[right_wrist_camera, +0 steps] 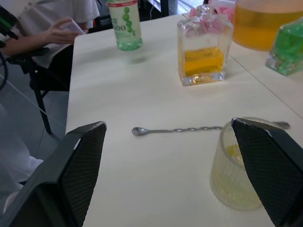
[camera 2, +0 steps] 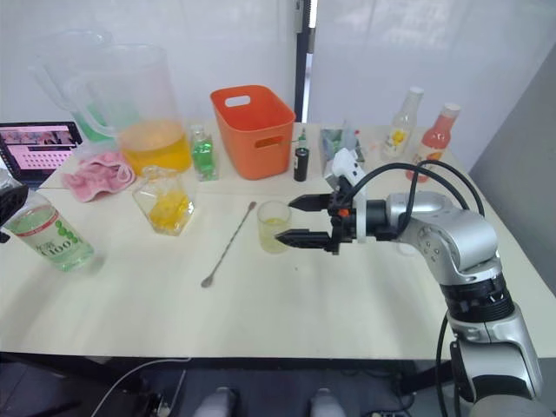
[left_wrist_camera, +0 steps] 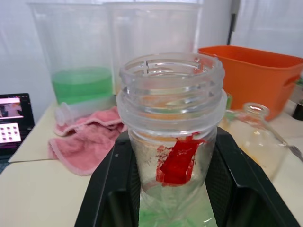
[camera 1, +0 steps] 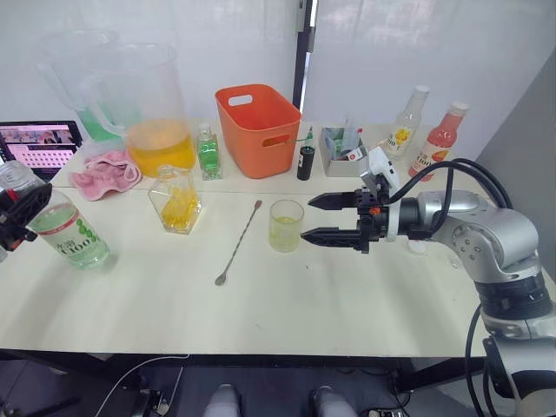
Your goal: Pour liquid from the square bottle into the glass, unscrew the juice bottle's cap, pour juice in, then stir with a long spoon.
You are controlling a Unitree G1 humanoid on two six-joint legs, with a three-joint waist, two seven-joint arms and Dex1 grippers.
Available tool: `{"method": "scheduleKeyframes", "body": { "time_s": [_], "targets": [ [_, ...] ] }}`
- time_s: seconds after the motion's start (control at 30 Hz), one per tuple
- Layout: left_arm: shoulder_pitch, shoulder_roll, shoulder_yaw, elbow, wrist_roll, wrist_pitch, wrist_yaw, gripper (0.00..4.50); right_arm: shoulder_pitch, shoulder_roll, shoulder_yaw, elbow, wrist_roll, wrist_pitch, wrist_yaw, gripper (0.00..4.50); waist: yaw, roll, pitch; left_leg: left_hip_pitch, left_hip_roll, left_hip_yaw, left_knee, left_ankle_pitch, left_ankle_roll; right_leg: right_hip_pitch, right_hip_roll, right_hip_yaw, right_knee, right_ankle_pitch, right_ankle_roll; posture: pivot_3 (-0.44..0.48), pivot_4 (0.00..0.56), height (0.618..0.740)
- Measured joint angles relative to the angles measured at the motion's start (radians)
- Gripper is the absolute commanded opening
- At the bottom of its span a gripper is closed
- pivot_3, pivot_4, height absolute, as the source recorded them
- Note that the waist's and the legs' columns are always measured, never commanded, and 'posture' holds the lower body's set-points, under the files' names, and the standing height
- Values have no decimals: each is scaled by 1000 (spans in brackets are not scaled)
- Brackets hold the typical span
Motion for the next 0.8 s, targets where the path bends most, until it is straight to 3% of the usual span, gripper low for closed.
{"method": "scheduleKeyframes", "body": {
  "time_s": [0.3, 0.6, 0.8],
  "targets": [
    [-380, -5, -262, 490, 175, -244, -2, 1329, 86, 9, -76, -156, 8, -11, -104, 4464, 3, -1, -1, -1, 0, 0, 0, 0, -1, -1, 1, 0, 0, 1, -1, 0, 150, 703],
    [-570, -55, -365, 776, 270, -387, 19, 1329, 172, 3, -135, -265, 21, 13, -221, 4464, -4, -1, -1, -1, 3, 0, 0, 1, -1, -1, 3, 0, 0, 1, -1, 0, 150, 703],
    [-618, -65, -388, 854, 308, -445, 28, 1329, 198, -14, -168, -306, 56, 38, -274, 4464, -2, -1, -1, 0, 3, 0, 0, 1, -1, 0, 3, 0, 1, 1, 0, 0, 150, 703]
  ]
}}
